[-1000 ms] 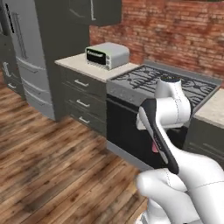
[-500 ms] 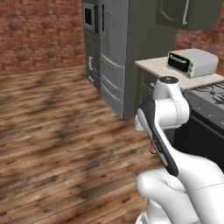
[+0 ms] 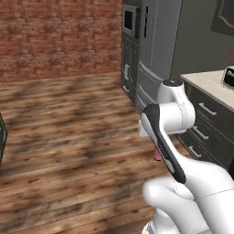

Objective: Move the drinks to the dining counter.

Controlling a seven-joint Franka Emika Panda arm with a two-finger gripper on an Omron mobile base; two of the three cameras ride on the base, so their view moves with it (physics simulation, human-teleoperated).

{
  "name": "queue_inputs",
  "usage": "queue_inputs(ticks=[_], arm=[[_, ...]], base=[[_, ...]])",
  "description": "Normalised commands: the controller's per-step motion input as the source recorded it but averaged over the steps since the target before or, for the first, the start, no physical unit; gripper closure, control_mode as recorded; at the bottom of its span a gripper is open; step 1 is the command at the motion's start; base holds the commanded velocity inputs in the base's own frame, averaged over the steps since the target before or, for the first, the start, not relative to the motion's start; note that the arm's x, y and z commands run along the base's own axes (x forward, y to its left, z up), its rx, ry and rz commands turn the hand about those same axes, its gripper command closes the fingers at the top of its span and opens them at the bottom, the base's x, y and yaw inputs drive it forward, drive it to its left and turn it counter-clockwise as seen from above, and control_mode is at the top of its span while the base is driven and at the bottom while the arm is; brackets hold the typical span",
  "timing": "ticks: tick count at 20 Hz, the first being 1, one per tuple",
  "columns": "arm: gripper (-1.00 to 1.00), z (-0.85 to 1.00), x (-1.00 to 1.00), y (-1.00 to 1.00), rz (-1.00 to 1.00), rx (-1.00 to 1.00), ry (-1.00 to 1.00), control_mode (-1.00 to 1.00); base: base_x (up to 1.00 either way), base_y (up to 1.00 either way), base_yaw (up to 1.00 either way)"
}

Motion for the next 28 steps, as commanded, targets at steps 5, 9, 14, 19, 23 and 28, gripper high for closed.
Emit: queue_inputs(ticks=[5, 9, 14, 19, 23, 28], arm=[[1.00, 0.00, 0.00, 0.00, 0.00, 0.00, 0.00, 1.00], [1.00, 0.00, 0.00, 0.00, 0.00, 0.00, 0.00, 1.00], [1.00, 0.00, 0.00, 0.00, 0.00, 0.00, 0.00, 1.00], [1.00, 0.00, 0.00, 0.00, 0.00, 0.00, 0.00, 1.00], [1.00, 0.00, 0.00, 0.00, 0.00, 0.00, 0.00, 1.00], [1.00, 0.00, 0.00, 0.00, 0.00, 0.00, 0.00, 1.00]], base=[[1.00, 0.00, 0.17], [1.00, 0.00, 0.16], [1.00, 0.00, 0.15], [1.00, 0.00, 0.17], [1.00, 0.00, 0.17], [1.00, 0.00, 0.17]])
